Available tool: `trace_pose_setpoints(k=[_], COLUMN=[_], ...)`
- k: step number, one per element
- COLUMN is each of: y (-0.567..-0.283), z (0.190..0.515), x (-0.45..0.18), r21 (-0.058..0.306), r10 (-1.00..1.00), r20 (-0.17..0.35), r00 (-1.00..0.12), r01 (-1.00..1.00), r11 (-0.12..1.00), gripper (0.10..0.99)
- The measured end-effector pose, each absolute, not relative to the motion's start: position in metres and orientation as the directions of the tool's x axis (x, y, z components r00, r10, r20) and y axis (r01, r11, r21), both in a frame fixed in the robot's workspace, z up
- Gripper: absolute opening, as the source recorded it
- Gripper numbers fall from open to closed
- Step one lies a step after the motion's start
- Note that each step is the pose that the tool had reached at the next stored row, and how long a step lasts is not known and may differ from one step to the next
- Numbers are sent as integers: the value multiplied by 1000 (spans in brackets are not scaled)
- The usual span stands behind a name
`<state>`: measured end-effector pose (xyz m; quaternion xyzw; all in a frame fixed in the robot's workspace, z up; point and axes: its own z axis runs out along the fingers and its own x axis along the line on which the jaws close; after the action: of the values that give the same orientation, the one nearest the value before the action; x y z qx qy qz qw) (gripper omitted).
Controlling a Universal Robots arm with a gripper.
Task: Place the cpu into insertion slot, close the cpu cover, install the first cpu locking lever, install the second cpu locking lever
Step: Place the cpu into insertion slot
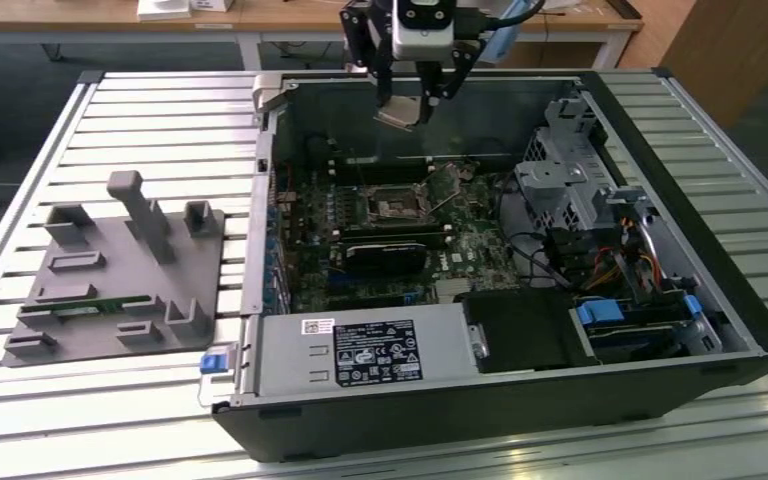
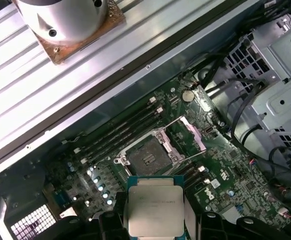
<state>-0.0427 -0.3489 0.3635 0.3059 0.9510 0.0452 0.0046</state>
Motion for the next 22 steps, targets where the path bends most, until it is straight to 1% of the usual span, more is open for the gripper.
trace_pose_setpoints(k=[15,22], y=[-349,-349], z=[362,360], x=[-46,-46], r21=[89,89], r10=[698,767], r20=[19,19], r00=[-716,-641], r01=[697,766], r11=[712,637], gripper=[533,533])
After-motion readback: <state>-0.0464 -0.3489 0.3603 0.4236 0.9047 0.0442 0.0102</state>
